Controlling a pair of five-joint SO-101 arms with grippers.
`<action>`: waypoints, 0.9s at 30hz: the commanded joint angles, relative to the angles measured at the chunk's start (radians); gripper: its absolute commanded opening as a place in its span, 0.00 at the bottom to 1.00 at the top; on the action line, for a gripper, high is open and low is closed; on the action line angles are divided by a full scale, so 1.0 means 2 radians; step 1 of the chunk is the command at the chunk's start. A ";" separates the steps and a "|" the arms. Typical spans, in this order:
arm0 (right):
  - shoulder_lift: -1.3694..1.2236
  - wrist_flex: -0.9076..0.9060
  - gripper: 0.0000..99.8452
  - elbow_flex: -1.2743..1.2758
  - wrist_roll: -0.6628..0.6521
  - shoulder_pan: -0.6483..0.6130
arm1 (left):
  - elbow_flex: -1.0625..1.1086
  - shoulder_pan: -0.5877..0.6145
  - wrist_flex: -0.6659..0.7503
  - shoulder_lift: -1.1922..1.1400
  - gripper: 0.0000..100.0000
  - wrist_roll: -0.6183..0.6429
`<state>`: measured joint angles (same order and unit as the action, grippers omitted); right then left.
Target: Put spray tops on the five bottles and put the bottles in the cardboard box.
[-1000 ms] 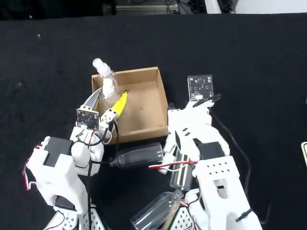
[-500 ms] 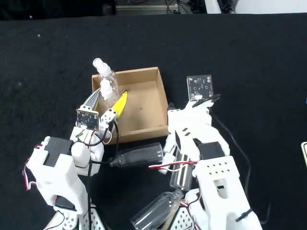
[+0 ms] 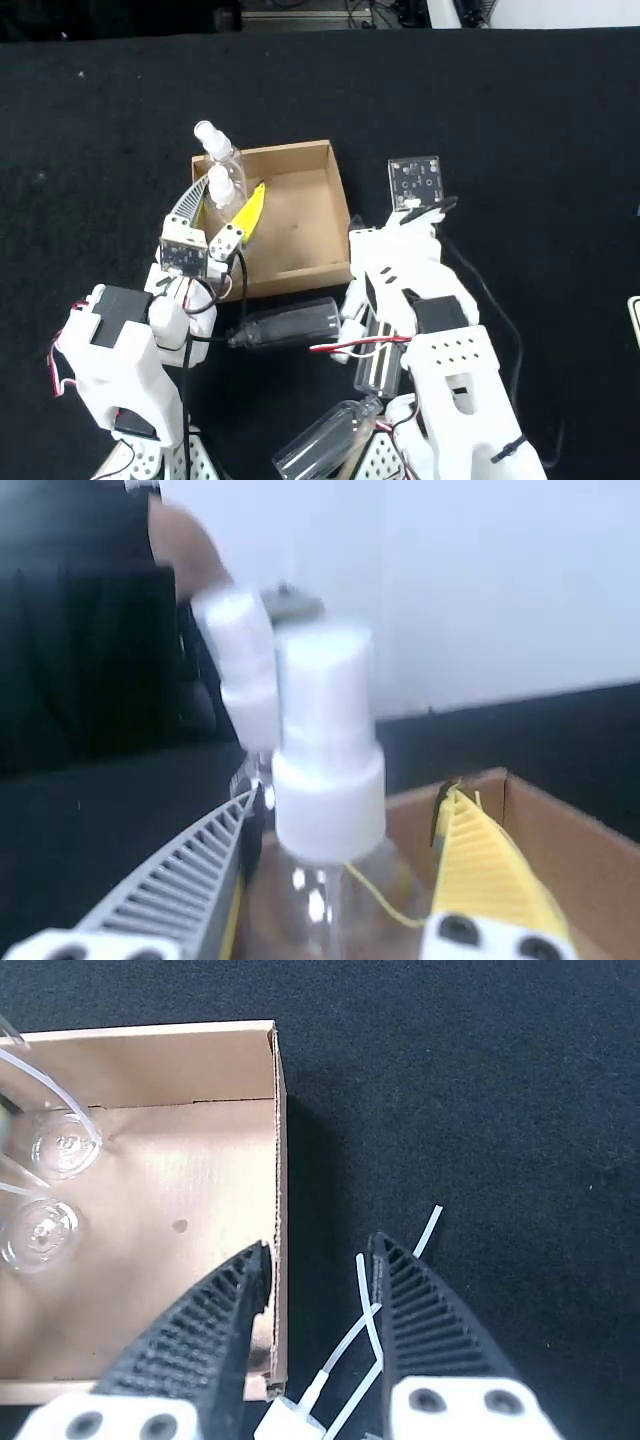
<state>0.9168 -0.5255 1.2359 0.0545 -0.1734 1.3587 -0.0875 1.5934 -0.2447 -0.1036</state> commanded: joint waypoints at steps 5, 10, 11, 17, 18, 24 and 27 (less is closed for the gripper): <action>0.020 0.012 0.13 -0.003 -0.005 -0.004 | 0.007 -0.002 0.038 0.024 0.26 -0.005; 0.020 0.018 0.13 -0.003 -0.005 -0.004 | 0.026 0.000 0.035 0.096 0.25 -0.005; 0.020 0.021 0.13 -0.002 -0.005 -0.004 | 0.032 0.000 0.034 0.113 0.25 -0.005; 0.020 0.023 0.13 -0.002 -0.005 -0.004 | 0.054 0.000 -0.015 0.197 0.25 -0.005; 0.020 0.023 0.13 -0.002 -0.005 -0.004 | 0.054 0.000 -0.033 0.213 0.25 -0.005; 0.020 0.025 0.13 0.003 -0.005 -0.005 | 0.053 0.006 -0.140 0.348 0.25 -0.008; 0.020 0.025 0.13 0.003 -0.005 -0.005 | 0.041 0.024 -0.259 0.433 0.25 -0.005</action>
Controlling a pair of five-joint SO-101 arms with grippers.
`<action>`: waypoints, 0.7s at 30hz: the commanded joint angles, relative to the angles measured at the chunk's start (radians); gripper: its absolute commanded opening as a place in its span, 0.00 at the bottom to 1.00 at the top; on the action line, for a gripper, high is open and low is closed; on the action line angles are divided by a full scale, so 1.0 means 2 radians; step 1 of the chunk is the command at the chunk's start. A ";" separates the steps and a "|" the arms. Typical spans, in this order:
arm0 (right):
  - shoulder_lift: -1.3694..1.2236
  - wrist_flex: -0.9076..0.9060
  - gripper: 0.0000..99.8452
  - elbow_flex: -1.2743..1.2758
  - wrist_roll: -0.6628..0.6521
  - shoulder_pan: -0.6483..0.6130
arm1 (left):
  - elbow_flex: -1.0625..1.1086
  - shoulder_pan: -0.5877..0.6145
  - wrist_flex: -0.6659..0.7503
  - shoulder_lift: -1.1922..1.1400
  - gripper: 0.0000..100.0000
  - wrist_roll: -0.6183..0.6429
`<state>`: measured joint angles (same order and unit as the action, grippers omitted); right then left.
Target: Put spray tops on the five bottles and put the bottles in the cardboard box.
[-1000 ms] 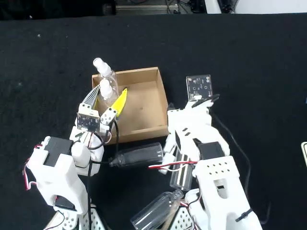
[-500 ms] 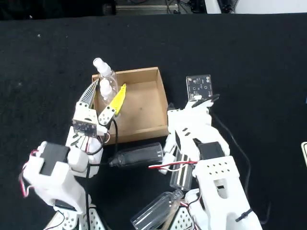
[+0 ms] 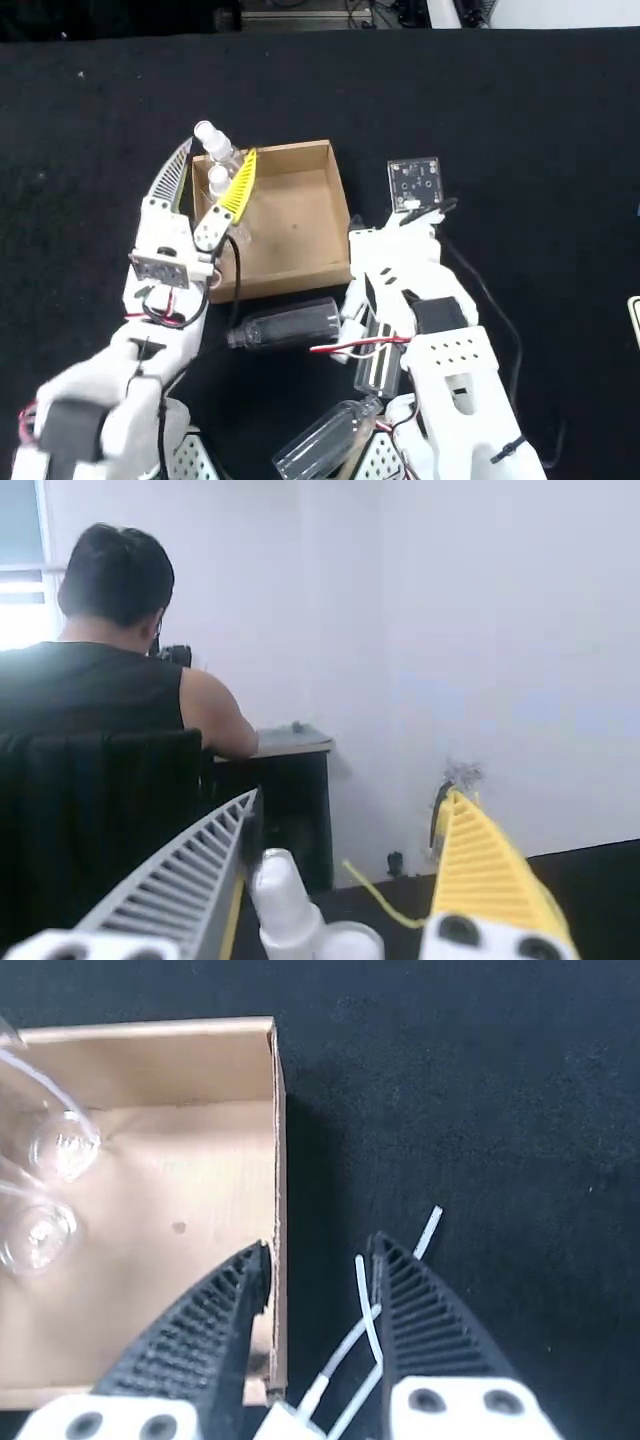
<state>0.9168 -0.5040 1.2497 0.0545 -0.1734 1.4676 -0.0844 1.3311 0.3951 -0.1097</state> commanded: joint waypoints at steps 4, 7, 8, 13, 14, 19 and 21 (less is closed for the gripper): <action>0.020 0.015 0.13 -0.004 -0.005 -0.005 | -0.040 0.056 -0.292 0.223 0.25 -0.002; 0.020 0.015 0.13 -0.004 -0.005 -0.005 | -0.064 0.090 -0.432 0.290 0.25 -0.002; 0.020 0.014 0.13 -0.004 -0.005 -0.005 | -0.072 0.102 -0.476 0.307 0.25 -0.002; 0.023 0.013 0.13 -0.006 -0.002 -0.004 | -0.088 0.158 -0.598 0.364 0.25 -0.003; 0.023 0.010 0.13 -0.008 -0.001 -0.005 | -0.082 0.171 -0.608 0.371 0.25 -0.002; 0.020 -0.058 0.13 -0.060 -0.001 -0.008 | 0.003 0.201 -0.618 0.405 0.15 -0.002; 0.020 -0.074 0.13 -0.074 -0.001 -0.008 | 0.043 0.211 -0.595 0.424 0.02 -0.002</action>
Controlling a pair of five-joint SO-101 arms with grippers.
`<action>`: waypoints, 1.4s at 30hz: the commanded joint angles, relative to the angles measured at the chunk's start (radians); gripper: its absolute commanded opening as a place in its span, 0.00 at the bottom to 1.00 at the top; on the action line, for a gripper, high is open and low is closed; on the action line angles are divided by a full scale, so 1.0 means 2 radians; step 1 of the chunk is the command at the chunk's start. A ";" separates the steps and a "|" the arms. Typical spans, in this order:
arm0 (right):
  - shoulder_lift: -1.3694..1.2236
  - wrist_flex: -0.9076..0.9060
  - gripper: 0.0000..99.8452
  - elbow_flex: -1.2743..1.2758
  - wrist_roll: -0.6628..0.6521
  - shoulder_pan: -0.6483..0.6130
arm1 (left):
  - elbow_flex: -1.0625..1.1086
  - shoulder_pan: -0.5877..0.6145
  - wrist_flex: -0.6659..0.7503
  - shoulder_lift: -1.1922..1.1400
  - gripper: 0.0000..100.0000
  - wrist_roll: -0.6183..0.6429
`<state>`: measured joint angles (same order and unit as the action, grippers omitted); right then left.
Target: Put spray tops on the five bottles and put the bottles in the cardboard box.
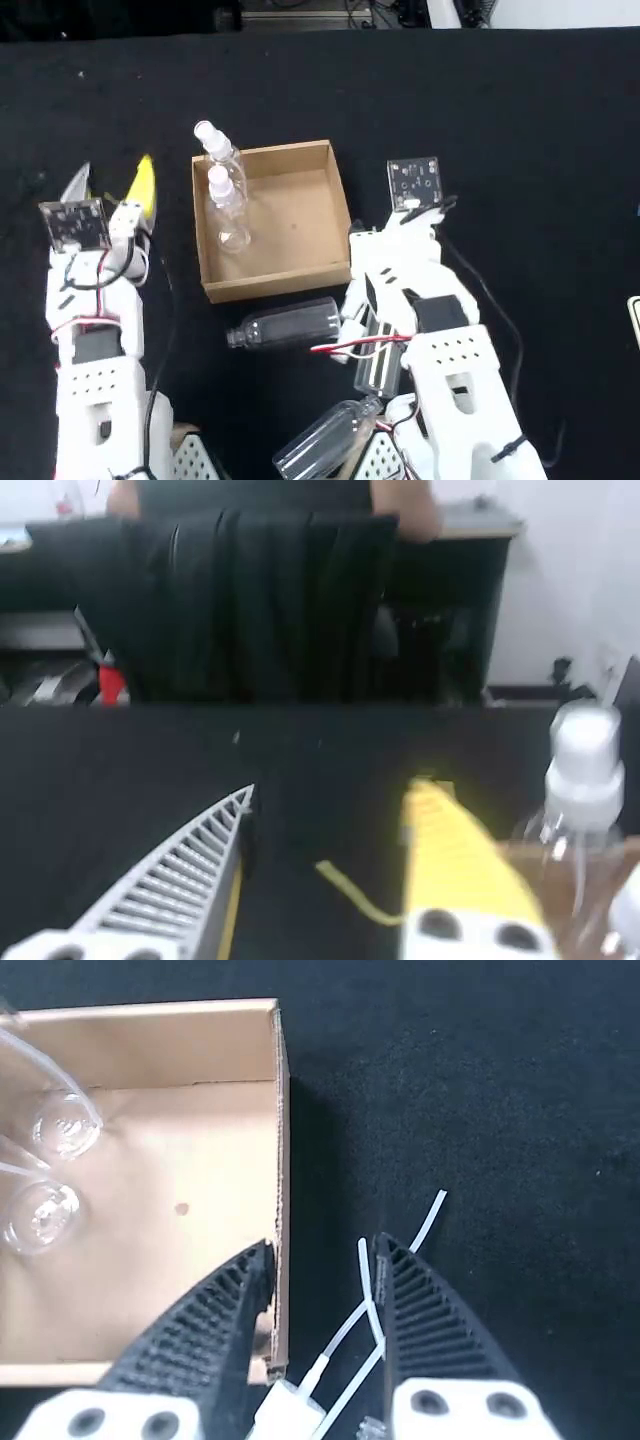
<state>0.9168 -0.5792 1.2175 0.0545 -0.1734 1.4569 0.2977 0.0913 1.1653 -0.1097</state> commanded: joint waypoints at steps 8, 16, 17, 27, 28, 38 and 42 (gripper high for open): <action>0.020 -0.038 0.13 -0.063 -0.001 -0.049 | 0.121 0.082 -0.039 0.125 0.08 -0.005; -0.032 -0.039 0.13 -0.114 0.000 -0.078 | 0.086 0.042 -0.164 0.195 0.03 0.000; -0.053 -0.037 0.12 -0.124 0.000 -0.081 | 0.082 0.035 -0.179 0.192 0.03 0.008; -0.267 0.044 0.01 -0.230 0.081 -0.103 | 0.121 0.050 -0.173 0.183 0.03 0.048; -0.281 0.052 0.01 -0.237 0.088 -0.103 | 0.126 0.049 -0.164 0.182 0.03 0.048; -0.320 0.064 0.01 -0.237 0.148 -0.170 | 0.126 0.048 -0.162 0.179 0.03 0.048; -0.320 0.100 0.01 -0.208 0.148 -0.192 | 0.126 0.047 -0.170 0.179 0.03 0.048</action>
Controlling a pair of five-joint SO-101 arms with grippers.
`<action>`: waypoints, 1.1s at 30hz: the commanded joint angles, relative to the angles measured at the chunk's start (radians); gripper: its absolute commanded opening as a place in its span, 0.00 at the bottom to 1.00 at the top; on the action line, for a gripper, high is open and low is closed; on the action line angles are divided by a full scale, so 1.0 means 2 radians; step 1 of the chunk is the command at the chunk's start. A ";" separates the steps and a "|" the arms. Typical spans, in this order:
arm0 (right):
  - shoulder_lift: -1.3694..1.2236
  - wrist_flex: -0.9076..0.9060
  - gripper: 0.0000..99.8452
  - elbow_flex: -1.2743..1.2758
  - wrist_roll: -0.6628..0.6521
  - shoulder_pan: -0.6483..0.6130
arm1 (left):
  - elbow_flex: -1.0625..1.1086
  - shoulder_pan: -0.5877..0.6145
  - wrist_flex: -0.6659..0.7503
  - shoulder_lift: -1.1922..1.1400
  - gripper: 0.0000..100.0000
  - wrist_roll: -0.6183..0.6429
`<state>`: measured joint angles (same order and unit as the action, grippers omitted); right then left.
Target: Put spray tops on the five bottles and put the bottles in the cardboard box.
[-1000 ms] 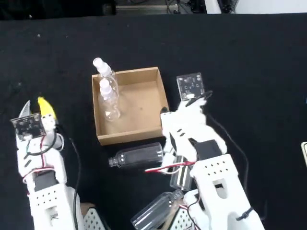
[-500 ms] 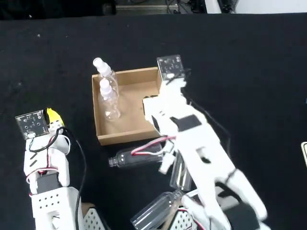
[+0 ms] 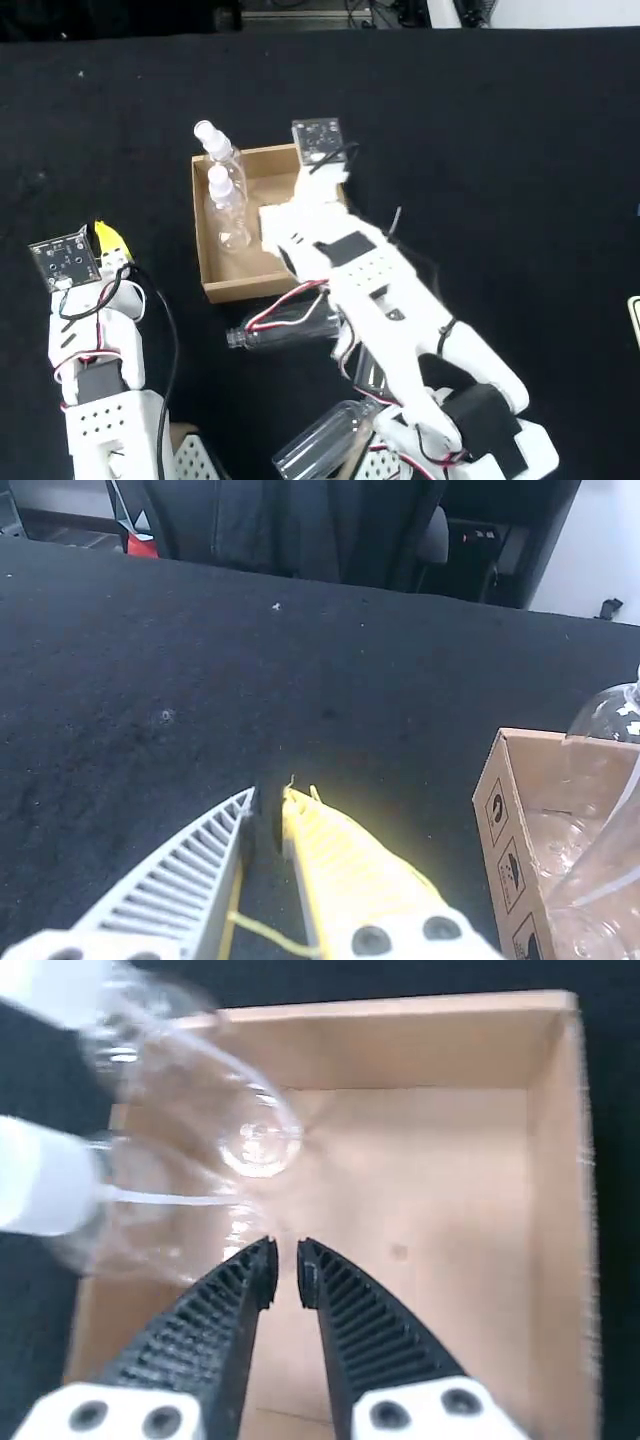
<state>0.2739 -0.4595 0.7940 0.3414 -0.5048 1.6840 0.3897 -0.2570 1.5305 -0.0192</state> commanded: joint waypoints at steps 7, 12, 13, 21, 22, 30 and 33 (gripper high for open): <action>0.000 0.137 0.01 0.052 0.001 -0.054 | 0.013 0.001 0.003 -0.004 0.03 0.002; 0.000 0.150 0.01 0.063 0.001 -0.054 | 0.013 0.001 0.003 -0.004 0.03 0.002; 0.000 0.144 0.01 0.064 0.000 -0.054 | 0.013 0.001 0.003 -0.004 0.03 0.002; 0.006 -0.009 0.01 0.006 -0.055 -0.051 | 0.013 0.001 0.002 -0.004 0.03 0.002; 0.006 -0.027 0.01 -0.006 -0.055 -0.055 | 0.013 0.001 0.002 -0.004 0.03 0.002; 0.000 0.034 0.01 0.007 -0.008 -0.110 | 0.013 0.001 0.003 -0.004 0.03 0.004; -0.002 0.061 0.01 0.023 -0.008 -0.109 | 0.013 0.001 0.003 -0.004 0.03 0.004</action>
<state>0.2693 -0.4227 0.8309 0.3122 -0.7027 1.6840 0.3897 -0.2570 1.5305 -0.0176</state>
